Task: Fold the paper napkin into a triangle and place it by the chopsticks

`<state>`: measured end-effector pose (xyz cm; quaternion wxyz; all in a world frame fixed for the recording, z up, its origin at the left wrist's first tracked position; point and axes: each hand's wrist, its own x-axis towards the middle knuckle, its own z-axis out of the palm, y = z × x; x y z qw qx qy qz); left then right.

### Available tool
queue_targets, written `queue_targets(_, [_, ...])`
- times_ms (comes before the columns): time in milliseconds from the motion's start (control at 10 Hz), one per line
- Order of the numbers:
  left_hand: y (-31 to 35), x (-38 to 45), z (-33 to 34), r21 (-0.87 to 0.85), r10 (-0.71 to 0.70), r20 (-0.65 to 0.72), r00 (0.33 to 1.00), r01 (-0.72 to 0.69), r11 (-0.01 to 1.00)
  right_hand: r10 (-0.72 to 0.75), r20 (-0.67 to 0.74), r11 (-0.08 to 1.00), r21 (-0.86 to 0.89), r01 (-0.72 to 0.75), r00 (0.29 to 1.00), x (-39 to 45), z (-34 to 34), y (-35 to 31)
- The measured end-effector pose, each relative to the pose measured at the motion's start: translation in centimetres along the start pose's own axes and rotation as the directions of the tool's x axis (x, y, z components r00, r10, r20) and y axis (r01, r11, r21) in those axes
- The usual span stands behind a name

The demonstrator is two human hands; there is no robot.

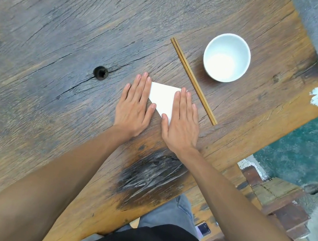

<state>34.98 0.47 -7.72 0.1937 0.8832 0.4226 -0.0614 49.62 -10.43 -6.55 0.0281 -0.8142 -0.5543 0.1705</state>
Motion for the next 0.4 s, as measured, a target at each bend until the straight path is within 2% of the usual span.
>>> queue_targets(100, [-0.1, 0.1, -0.3, -0.001, 0.000, 0.021, 1.000, 0.000, 1.000, 0.003, 0.003, 1.000, -0.005, -0.003, 1.000, 0.1, -0.1, 0.0])
queue_targets(300, [1.0, 0.0, -3.0, 0.058, -0.025, 0.172, 0.985, 0.015, 0.998, 0.038, 0.093, 0.999, 0.010, -0.039, 0.995, 0.2, -1.8, -0.7])
queue_targets(400, [1.3, -0.5, -4.5, 0.064, -0.006, 0.164, 0.987, -0.005, 0.998, 0.023, 0.082, 0.997, 0.067, -0.028, 0.996, 0.2, -3.3, -1.3])
